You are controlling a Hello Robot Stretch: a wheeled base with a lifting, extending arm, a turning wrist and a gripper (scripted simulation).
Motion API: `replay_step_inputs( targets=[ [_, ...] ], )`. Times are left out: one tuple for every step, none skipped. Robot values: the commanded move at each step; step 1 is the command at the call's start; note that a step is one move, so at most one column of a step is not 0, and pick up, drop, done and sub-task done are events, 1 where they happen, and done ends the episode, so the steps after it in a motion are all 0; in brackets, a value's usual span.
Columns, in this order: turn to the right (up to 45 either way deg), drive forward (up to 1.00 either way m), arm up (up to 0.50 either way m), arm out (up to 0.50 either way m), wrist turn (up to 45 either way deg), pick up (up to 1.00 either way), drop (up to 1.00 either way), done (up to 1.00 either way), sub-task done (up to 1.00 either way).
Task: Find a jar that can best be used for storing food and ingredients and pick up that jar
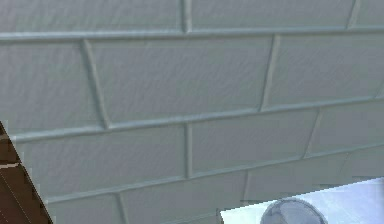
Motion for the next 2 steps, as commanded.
replay_step_inputs(
  targets=[
    [0.0,0.0,0.0,0.0,45.0,0.0,0.0,0.0,0.0],
    [0.0,0.0,0.0,0.0,45.0,0.0,0.0,0.0,0.0]
  ],
)
